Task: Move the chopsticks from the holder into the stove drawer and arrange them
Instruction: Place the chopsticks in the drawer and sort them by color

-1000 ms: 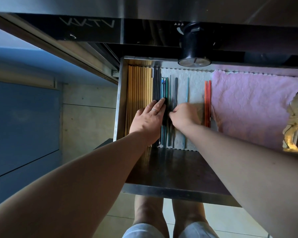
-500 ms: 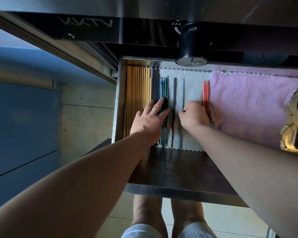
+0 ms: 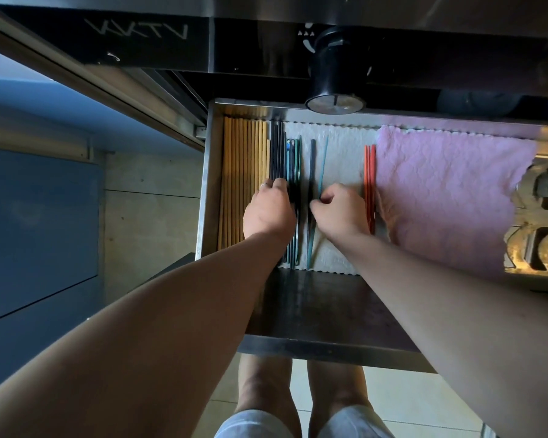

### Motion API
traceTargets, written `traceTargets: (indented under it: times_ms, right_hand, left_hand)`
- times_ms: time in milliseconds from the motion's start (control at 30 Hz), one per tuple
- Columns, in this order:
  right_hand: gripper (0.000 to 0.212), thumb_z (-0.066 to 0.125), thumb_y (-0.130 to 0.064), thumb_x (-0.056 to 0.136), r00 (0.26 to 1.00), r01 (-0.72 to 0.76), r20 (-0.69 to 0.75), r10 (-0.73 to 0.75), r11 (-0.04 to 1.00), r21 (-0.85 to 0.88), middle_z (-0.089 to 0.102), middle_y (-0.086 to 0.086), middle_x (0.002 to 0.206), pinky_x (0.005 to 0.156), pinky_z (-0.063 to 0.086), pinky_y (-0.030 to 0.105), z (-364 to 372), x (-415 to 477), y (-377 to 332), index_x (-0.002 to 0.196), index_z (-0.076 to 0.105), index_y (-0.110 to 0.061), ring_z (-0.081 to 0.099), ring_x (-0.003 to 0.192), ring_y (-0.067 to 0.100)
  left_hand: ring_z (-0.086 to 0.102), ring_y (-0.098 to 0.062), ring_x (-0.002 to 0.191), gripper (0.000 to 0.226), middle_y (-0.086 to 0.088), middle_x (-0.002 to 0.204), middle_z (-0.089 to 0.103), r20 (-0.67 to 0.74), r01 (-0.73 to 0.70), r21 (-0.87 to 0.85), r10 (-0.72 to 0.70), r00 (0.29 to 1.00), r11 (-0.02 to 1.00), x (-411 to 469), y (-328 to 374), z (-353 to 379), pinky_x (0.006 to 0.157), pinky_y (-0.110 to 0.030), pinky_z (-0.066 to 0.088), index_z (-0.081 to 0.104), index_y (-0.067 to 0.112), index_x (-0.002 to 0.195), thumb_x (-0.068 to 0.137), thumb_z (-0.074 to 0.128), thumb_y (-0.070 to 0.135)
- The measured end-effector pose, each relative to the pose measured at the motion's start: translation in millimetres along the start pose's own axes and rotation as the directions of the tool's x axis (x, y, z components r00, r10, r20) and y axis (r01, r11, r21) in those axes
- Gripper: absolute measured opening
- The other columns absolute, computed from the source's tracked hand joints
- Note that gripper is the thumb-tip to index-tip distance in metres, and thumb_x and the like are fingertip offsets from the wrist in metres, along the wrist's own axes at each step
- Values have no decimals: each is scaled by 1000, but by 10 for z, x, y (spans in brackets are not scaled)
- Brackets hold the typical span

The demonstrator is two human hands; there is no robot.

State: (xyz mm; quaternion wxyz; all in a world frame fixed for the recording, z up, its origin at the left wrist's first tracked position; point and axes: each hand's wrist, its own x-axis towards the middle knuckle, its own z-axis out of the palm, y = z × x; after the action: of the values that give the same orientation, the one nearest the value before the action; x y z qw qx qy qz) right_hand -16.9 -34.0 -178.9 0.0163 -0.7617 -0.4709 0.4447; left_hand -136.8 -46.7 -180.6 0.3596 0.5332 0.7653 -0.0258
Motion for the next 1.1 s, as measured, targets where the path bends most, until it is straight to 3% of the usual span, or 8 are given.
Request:
traceTargets:
  times_ms: [167, 300, 400, 467, 633, 767, 967, 1100]
  right_hand:
    - [11, 62, -18, 84, 996, 42, 73, -45, 998, 41, 69, 3, 85, 73, 52, 29, 25, 6, -89, 91, 69, -13, 64, 81, 21]
    - [17, 61, -17, 86, 990, 43, 136, -38, 998, -39, 72, 12, 84, 65, 51, 28, 118, 72, -178, 86, 72, -4, 66, 76, 26]
    - [21, 61, -15, 87, 987, 24, 163, -13, 998, -62, 62, 8, 62, 47, 36, 21, 189, 126, -235, 71, 69, -3, 53, 53, 19]
    - [26, 61, -15, 89, 986, 16, 167, -2, 997, -80, 53, 0, 55, 43, 29, 20, 237, 160, -255, 63, 62, -11, 47, 48, 13]
    - [22, 67, -23, 88, 991, 21, 130, -5, 992, -122, 58, -2, 60, 45, 31, 20, 293, 222, -225, 68, 65, -14, 53, 52, 13]
    - [10, 67, -23, 87, 993, 64, 110, -52, 992, -113, 64, 0, 75, 56, 43, 24, 278, 210, -193, 80, 65, -16, 61, 68, 19]
    - [5, 65, -21, 89, 990, 111, 105, -94, 979, -171, 65, -1, 81, 51, 37, 23, 282, 189, -159, 85, 63, -19, 60, 69, 18]
    - [7, 63, -25, 90, 993, 95, 84, -78, 968, -231, 64, 0, 78, 52, 37, 25, 306, 202, -154, 86, 61, -19, 60, 69, 21]
  left_hand:
    - [57, -28, 106, 40, -7, 130, 50, 4, 25, -68, -25, 1000, 997, -27, -62, 9, 73, -35, 48, 53, 19, 128, 90, 55, 6]
    - [57, -27, 109, 41, -6, 135, 48, 13, 19, -112, -18, 1000, 993, -66, -171, -33, 73, -31, 47, 54, 19, 130, 91, 53, 7]
    - [57, -25, 110, 40, -4, 136, 49, 8, 24, -132, -23, 1000, 991, -80, -209, -73, 74, -28, 43, 55, 20, 131, 92, 52, 8]
    - [57, -23, 107, 39, -3, 132, 51, 8, 23, -140, -22, 1000, 990, -77, -219, -92, 73, -26, 41, 56, 19, 130, 93, 51, 8]
    - [58, -22, 100, 41, -4, 133, 50, 23, 13, -116, -10, 1000, 993, -43, -239, -92, 69, -27, 42, 57, 18, 129, 92, 49, 5]
    - [58, -29, 107, 50, -6, 136, 46, 40, -30, -102, 34, 999, 994, -58, -250, -97, 80, -36, 53, 49, 25, 139, 93, 46, 6]
    - [55, -29, 112, 67, -5, 134, 43, 111, -139, 41, 134, 985, 989, -55, -295, -102, 81, -42, 56, 34, 39, 148, 93, 41, 1]
    - [49, -32, 120, 69, -7, 141, 41, 139, -166, 171, 143, 980, 971, -22, -274, -128, 92, -44, 51, 29, 40, 151, 93, 40, 4]
